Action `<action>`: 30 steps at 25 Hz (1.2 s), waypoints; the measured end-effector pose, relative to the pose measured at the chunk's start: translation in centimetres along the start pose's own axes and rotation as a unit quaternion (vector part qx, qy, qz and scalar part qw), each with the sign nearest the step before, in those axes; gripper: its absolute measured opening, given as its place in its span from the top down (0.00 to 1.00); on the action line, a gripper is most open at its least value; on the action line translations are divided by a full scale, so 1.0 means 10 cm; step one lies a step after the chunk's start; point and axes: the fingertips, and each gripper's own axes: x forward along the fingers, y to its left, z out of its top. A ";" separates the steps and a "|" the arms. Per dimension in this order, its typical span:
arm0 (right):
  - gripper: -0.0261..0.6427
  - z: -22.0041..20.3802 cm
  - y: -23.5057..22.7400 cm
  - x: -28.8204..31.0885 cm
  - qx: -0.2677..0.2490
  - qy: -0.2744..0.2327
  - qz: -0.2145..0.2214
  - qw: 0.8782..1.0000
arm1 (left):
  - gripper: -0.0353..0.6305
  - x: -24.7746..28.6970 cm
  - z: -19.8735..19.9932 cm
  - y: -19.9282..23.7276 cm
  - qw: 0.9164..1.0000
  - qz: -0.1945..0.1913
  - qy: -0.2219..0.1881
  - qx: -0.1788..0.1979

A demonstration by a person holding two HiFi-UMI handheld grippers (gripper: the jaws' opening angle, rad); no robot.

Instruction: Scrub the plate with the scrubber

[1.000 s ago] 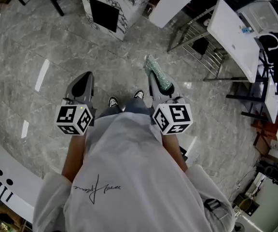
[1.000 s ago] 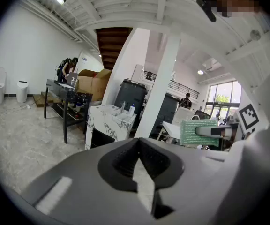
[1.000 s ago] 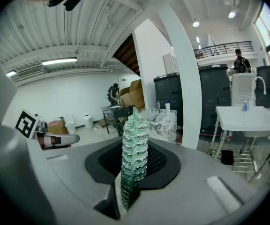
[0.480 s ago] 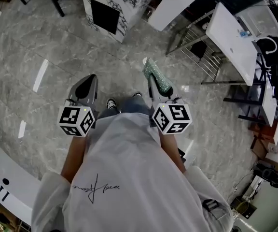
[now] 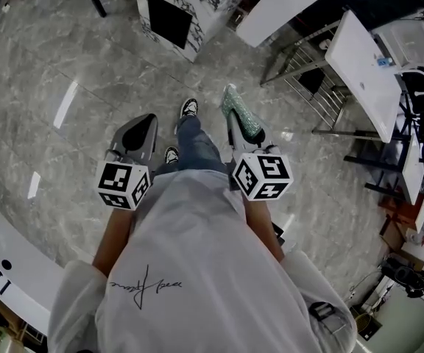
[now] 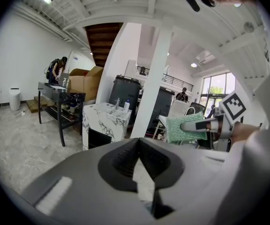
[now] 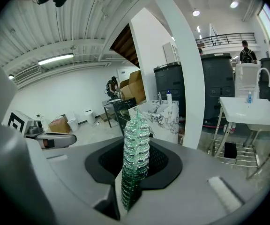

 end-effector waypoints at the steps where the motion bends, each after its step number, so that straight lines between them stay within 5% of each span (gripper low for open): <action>1: 0.87 0.03 -0.01 0.07 0.005 -0.004 0.006 1.000 | 0.87 0.05 0.01 0.02 1.000 0.001 0.002 0.002; 6: 0.87 0.23 -0.10 0.43 0.029 -0.020 0.035 0.999 | 0.87 0.37 0.12 0.17 1.000 0.006 0.018 0.007; 30: 0.87 1.03 -1.16 2.21 0.090 -0.002 0.046 0.995 | 0.87 2.31 1.27 0.57 0.999 -0.035 0.039 0.006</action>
